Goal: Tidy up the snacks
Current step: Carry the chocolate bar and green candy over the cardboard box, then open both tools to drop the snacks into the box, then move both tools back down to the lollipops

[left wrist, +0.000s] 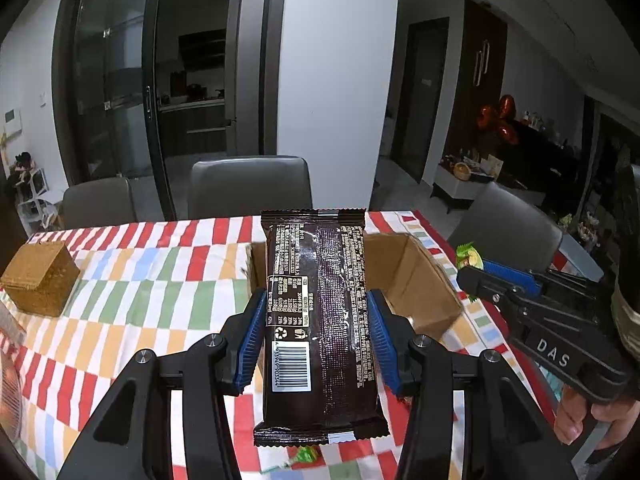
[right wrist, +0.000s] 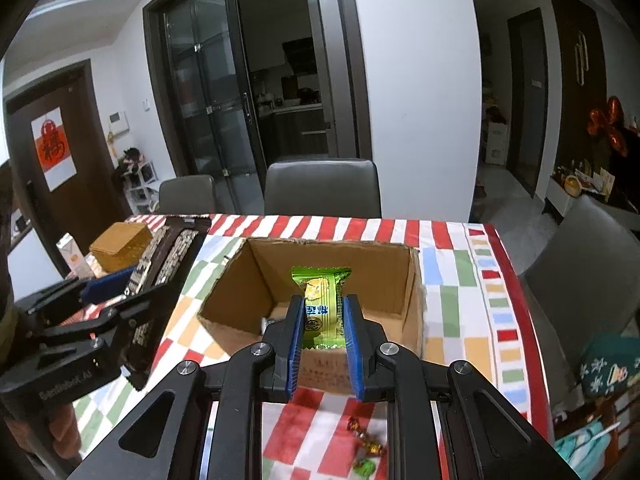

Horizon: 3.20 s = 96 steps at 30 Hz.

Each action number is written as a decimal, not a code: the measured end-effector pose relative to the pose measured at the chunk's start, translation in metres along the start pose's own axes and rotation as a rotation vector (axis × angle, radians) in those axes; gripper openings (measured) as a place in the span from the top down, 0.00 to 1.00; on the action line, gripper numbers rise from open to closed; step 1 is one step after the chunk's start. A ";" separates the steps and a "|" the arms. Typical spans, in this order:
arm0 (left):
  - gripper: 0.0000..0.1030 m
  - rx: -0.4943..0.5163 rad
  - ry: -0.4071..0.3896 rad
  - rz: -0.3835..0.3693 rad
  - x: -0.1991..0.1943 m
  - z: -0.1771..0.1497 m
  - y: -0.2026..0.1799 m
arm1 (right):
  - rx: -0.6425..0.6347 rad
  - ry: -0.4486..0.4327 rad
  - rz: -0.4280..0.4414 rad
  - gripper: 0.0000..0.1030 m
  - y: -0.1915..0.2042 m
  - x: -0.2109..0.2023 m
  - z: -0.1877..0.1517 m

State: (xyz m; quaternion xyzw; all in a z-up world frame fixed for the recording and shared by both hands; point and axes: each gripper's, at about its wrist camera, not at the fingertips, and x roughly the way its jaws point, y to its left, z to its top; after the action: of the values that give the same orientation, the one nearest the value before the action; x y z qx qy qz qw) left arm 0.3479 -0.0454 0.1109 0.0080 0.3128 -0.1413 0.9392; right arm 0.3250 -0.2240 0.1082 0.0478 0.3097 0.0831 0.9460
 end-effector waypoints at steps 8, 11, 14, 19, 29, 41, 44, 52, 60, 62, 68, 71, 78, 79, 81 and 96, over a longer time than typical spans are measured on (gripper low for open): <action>0.53 0.014 0.029 0.006 0.044 0.011 0.008 | -0.005 0.033 -0.022 0.80 -0.006 0.037 0.008; 0.53 0.018 0.045 0.006 0.060 0.011 0.010 | 0.009 0.047 -0.021 0.80 -0.010 0.052 0.008; 0.53 0.015 0.065 0.004 0.077 0.009 0.012 | 0.022 0.058 -0.026 0.80 -0.015 0.065 0.009; 0.52 0.021 0.091 0.009 0.094 0.011 0.009 | 0.041 0.076 -0.024 0.80 -0.020 0.081 0.007; 0.33 0.025 0.087 0.049 0.070 -0.003 0.008 | 0.033 0.100 -0.062 0.60 -0.016 0.075 -0.001; 0.32 0.034 0.065 0.076 0.013 -0.034 -0.003 | 0.034 0.108 -0.024 0.60 -0.003 0.032 -0.030; 0.31 0.035 0.060 0.085 0.003 -0.045 -0.002 | 0.029 0.113 -0.031 0.60 0.000 0.022 -0.038; 0.30 0.051 0.102 0.100 -0.009 -0.081 -0.008 | 0.052 0.146 -0.048 0.60 0.000 0.008 -0.068; 0.30 0.063 0.163 0.107 -0.005 -0.112 -0.013 | 0.047 0.205 -0.075 0.60 -0.003 0.005 -0.102; 0.30 0.062 0.184 0.104 -0.002 -0.122 -0.013 | 0.046 0.227 -0.085 0.60 -0.003 0.007 -0.112; 0.30 0.077 0.237 0.111 0.008 -0.149 -0.015 | 0.054 0.291 -0.101 0.60 -0.011 0.018 -0.138; 0.30 0.087 0.257 0.116 0.013 -0.160 -0.017 | 0.058 0.319 -0.109 0.60 -0.014 0.023 -0.149; 0.31 0.112 0.304 0.090 0.035 -0.175 -0.016 | 0.077 0.380 -0.105 0.60 -0.016 0.038 -0.173; 0.31 0.119 0.311 0.085 0.039 -0.176 -0.016 | 0.080 0.393 -0.107 0.60 -0.017 0.041 -0.177; 0.31 0.134 0.319 0.085 0.048 -0.178 -0.016 | 0.081 0.407 -0.112 0.60 -0.019 0.046 -0.180; 0.45 0.136 0.382 0.077 0.093 -0.187 -0.010 | 0.084 0.459 -0.134 0.63 -0.028 0.074 -0.188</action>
State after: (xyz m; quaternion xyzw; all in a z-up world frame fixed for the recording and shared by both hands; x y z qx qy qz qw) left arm 0.3075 -0.0599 -0.0936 0.1098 0.4744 -0.1221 0.8648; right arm 0.2753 -0.2306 -0.0895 0.0462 0.5220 0.0158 0.8515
